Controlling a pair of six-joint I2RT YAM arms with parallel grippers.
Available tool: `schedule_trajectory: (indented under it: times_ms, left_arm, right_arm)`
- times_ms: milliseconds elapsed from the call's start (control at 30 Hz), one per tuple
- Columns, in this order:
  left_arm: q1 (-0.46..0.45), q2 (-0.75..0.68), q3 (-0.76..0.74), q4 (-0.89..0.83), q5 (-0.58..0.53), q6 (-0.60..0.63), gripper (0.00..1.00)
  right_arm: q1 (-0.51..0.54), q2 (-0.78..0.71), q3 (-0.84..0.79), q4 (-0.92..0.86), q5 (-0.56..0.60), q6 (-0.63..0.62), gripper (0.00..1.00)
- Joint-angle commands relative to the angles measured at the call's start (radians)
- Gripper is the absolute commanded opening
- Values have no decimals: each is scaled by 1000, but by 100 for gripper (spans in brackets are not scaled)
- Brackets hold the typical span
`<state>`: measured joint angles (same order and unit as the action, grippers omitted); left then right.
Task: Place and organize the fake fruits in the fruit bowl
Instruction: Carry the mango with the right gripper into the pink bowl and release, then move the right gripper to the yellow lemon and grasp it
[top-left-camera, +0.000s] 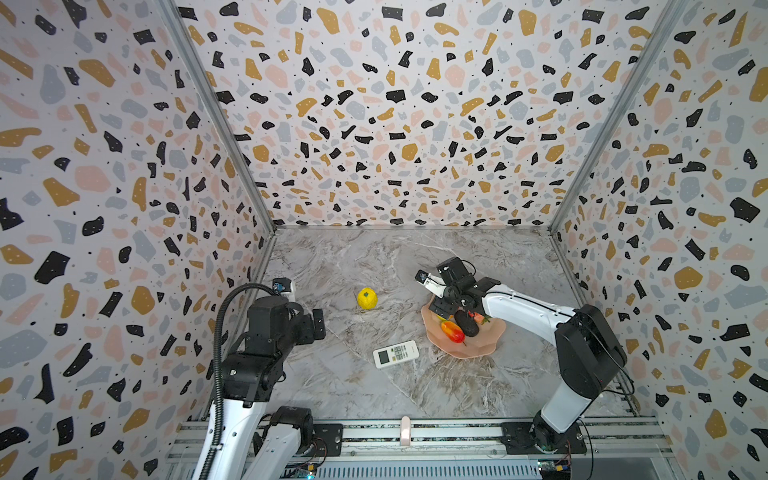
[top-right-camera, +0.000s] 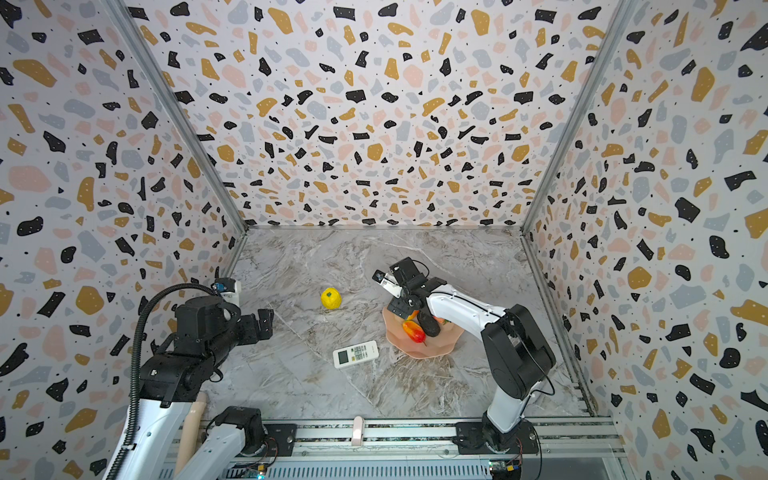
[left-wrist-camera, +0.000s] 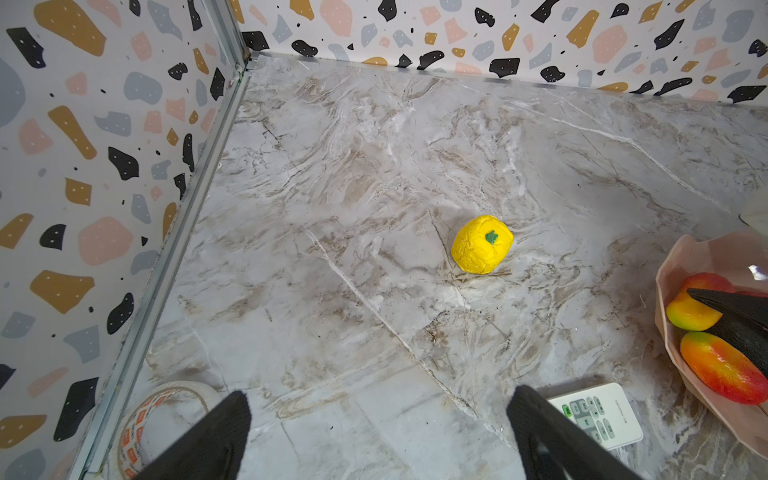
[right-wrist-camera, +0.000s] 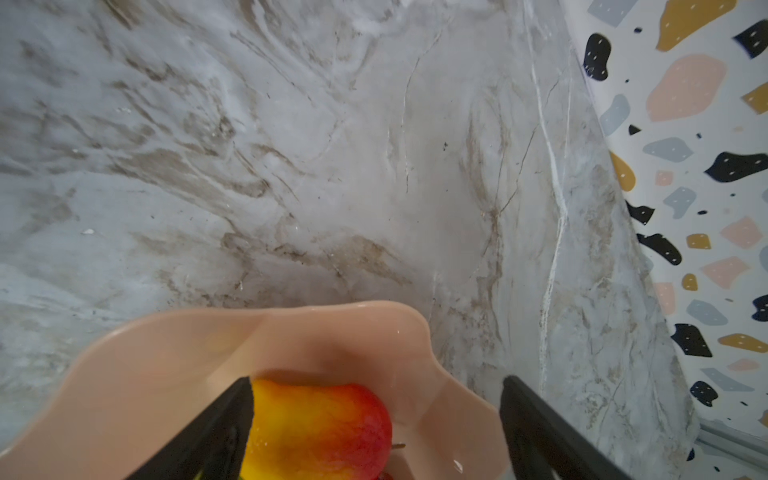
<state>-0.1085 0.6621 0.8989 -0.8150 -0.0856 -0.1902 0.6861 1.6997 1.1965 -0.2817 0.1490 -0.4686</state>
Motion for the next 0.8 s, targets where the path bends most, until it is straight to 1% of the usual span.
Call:
schedule_trajectory:
  times_ms: [0, 100, 200, 333, 500, 633, 767]
  left_arm:
    - [-2, -6, -9, 10, 12, 12, 99]
    - [-2, -4, -10, 11, 12, 12, 99]
    - [-2, -5, -10, 11, 12, 12, 100]
    - [-2, -15, -15, 13, 12, 12, 100]
    - [-2, -30, -22, 16, 17, 12, 100]
    - [-2, -41, -26, 17, 18, 13, 100]
    - [-2, -42, -28, 19, 20, 12, 100]
  right_arm:
    - [64, -63, 88, -11, -29, 28, 98]
    - [129, -9, 174, 17, -87, 89, 99]
    - [190, 108, 317, 25, -94, 185, 99]
    - [228, 277, 529, 18, -100, 366, 99]
    - [240, 457, 687, 67, -76, 538, 99]
    - [231, 570, 783, 52, -103, 610, 99]
    - [233, 636, 819, 52, -127, 644, 99]
